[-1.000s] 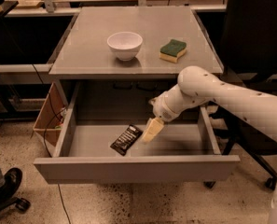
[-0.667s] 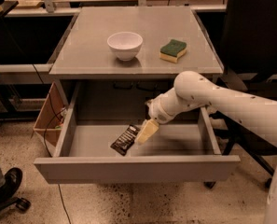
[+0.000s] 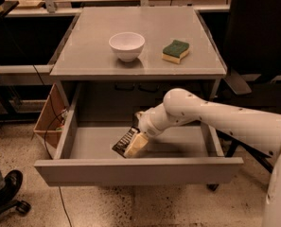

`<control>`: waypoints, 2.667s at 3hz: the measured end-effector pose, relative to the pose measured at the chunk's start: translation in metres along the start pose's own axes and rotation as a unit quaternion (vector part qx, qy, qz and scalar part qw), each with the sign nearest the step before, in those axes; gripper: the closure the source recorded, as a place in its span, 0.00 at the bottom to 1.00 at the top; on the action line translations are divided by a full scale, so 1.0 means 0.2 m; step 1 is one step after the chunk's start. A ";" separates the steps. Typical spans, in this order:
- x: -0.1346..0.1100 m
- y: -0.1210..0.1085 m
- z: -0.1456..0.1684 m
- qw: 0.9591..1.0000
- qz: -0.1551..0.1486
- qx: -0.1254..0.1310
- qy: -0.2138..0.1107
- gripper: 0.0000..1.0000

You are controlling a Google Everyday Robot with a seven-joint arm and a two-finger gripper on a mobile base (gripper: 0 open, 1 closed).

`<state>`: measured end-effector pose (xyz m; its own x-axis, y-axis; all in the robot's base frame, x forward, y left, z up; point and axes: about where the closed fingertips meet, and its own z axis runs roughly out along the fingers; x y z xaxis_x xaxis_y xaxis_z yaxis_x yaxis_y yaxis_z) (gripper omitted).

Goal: Pick rxbar chocolate from top drawer and place on counter

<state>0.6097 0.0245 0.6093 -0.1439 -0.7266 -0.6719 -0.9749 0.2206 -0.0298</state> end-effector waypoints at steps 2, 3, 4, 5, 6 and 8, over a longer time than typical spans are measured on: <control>0.08 0.03 0.08 1.000 -0.003 0.008 -0.002 0.23; 0.09 0.01 0.05 1.000 -0.008 0.018 -0.004 0.46; 0.07 0.01 0.02 1.000 -0.008 0.019 -0.004 0.69; 0.05 0.01 -0.03 1.000 -0.012 0.024 -0.003 0.99; 0.06 0.00 -0.12 0.999 -0.022 0.035 0.001 1.00; 0.04 -0.05 -0.44 0.998 -0.037 0.045 0.024 1.00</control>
Offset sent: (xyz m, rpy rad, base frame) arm -0.0033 -0.0114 -0.0289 0.0038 -0.0340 -0.0288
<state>0.6022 -0.0415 0.6690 -0.0827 -0.7733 -0.6287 -0.9640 0.2220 -0.1463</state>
